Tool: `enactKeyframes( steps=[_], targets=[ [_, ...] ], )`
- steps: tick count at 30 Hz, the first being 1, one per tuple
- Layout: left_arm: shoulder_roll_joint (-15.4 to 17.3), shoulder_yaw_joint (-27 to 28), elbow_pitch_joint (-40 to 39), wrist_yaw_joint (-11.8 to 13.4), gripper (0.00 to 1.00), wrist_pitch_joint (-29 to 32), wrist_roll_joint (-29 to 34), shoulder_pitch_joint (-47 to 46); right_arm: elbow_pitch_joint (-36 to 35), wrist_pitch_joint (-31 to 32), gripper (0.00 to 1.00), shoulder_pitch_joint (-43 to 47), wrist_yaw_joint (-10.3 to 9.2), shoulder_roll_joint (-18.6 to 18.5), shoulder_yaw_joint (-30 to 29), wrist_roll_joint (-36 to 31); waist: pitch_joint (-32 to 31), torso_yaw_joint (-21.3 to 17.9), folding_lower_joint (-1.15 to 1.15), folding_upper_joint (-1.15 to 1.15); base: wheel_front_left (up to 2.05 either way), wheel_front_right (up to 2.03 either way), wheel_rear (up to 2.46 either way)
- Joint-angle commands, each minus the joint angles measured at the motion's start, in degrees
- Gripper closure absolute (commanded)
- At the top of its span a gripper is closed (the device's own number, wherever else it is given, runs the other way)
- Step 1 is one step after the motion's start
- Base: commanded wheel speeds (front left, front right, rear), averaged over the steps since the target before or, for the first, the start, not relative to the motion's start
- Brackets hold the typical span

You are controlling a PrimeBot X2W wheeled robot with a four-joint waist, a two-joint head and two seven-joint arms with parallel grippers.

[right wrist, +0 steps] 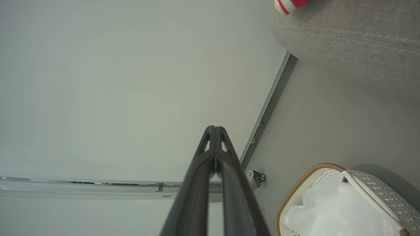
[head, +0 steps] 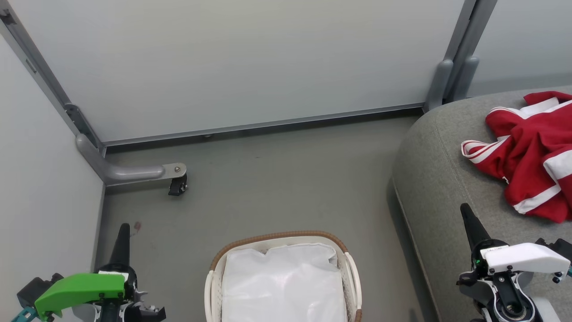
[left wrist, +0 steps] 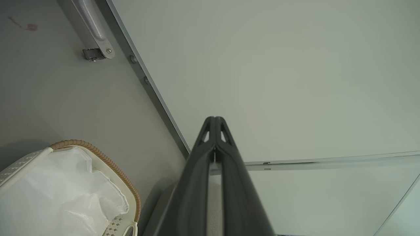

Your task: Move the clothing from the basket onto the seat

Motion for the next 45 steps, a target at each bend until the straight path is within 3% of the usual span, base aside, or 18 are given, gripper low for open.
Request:
enactKeyframes(
  steps=[1,31,45],
  targets=[
    [0.35,0.24,-0.47,-0.44,1.00,0.46,-1.42,-1.32,-0.71,0.38,1.00,0.39,-0.04,-0.35,-0.32,1.38,-0.04,0.01,0.00,0.00,0.00,0.00,0.00],
    [0.43,1.57,-1.66,-1.04,1.00,3.73,-12.69,-2.44,-2.80,3.75,1.00,1.16,-0.05,-0.45,-1.51,13.11,-0.82,0.16,0.00,0.00,0.00,0.00,0.00],
    [0.43,1.54,-1.58,-1.06,1.00,3.78,-12.58,-2.34,-2.75,3.71,1.00,1.17,-0.05,-0.46,-1.50,13.00,-0.83,0.16,0.00,0.00,0.00,0.00,0.00]
  ],
)
